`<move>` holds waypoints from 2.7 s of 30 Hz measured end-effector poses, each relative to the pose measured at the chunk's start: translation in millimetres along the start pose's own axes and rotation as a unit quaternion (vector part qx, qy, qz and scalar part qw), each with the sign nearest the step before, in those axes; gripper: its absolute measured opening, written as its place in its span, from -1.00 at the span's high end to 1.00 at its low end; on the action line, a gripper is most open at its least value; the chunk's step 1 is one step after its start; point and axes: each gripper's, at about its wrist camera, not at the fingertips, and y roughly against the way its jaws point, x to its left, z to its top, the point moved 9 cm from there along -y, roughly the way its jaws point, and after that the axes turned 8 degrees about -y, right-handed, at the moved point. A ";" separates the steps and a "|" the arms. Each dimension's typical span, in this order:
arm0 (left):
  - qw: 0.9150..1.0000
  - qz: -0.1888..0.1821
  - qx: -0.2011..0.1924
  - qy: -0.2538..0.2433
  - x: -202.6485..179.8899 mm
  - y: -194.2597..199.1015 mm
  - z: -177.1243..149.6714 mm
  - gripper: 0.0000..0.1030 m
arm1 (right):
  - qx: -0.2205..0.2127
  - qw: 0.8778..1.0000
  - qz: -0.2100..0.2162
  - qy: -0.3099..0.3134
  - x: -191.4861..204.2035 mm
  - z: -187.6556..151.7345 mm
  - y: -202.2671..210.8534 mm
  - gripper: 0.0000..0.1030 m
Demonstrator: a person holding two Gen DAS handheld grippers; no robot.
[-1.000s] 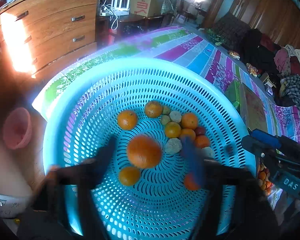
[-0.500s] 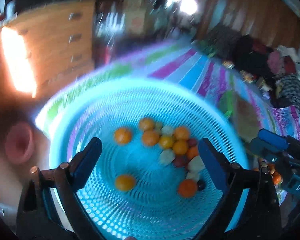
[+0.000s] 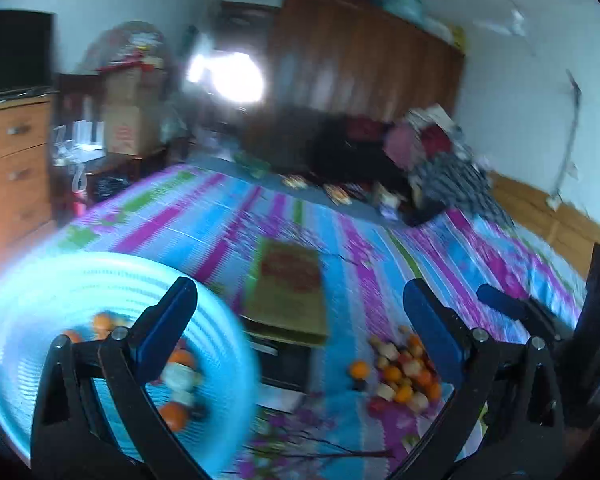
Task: Organize fruits
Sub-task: 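Move both tools back over the fruit pile on the sheet, then grasp the red tomato with the left tool while the right tool grasps a white block, then carry the tomato and white block over the basket with both tools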
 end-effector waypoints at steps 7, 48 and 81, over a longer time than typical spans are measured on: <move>0.986 -0.131 0.096 -0.031 -91.1 -51.7 -63.4 -1.00 | 0.119 0.988 -0.093 -0.030 -98.5 -90.4 26.9 -0.71; 0.940 -0.151 0.299 -0.063 -129.8 -149.5 -211.9 0.42 | 0.298 0.947 -0.057 -0.108 -183.0 -238.5 -88.7 0.20; 0.980 -0.065 0.186 -0.038 -83.7 -100.7 -92.5 0.42 | 0.184 0.972 -0.094 -0.112 -153.8 -91.1 -37.2 0.41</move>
